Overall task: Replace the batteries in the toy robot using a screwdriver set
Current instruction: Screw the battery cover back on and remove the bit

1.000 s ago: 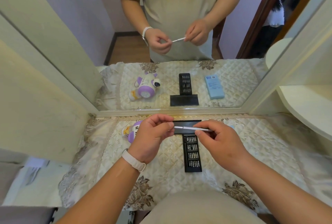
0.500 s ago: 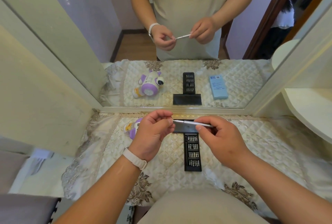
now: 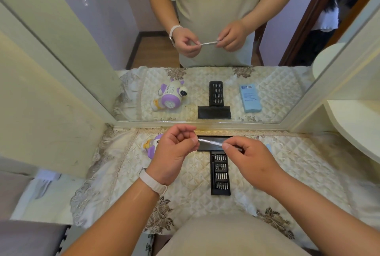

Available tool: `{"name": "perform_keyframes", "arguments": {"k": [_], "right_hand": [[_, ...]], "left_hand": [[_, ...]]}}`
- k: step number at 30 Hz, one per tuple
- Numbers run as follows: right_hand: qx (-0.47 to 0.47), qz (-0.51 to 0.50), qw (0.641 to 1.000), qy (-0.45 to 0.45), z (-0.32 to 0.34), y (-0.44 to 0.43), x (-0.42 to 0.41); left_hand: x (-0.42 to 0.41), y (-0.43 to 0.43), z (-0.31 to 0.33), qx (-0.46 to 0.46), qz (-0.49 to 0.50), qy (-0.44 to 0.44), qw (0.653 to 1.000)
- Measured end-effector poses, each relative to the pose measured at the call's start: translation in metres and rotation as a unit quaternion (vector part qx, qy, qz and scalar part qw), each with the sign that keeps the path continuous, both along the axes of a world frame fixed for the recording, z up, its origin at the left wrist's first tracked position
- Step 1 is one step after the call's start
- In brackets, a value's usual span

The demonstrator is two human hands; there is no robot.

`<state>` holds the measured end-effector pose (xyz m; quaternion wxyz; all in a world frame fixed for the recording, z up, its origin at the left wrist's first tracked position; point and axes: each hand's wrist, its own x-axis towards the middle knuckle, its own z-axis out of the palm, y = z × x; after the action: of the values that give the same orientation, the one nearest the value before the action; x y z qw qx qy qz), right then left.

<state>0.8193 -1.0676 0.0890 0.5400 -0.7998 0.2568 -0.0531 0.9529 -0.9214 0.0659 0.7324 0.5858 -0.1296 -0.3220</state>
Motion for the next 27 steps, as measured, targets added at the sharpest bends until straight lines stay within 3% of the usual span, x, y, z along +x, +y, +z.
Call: {"name": "perform_keyframes", "arguments": {"k": [10,15,19,21,24,27], "right_hand": [[0.123,-0.026,0.992,0.021,-0.008,0.009,0.004],[0.137,-0.026,0.99,0.022,-0.011,0.014,0.006],[0.138,-0.026,0.989,0.041,-0.016,0.017,0.006],[0.143,-0.03,0.988,0.05,-0.019,0.019,0.006],[0.143,-0.035,0.987,0.066,-0.023,0.02,0.004],[0.14,-0.041,0.986,0.08,-0.027,0.02,0.001]], "left_hand": [[-0.004,0.007,-0.004,-0.005,-0.002,0.018,1.0],[-0.007,0.016,-0.009,0.017,0.005,0.013,1.0],[-0.01,0.032,-0.03,0.11,0.052,-0.044,0.992],[-0.012,0.046,-0.054,0.227,0.094,-0.156,0.957],[-0.016,0.067,-0.095,0.368,0.119,-0.327,0.862],[-0.019,0.077,-0.127,0.469,0.089,-0.4,0.783]]}}
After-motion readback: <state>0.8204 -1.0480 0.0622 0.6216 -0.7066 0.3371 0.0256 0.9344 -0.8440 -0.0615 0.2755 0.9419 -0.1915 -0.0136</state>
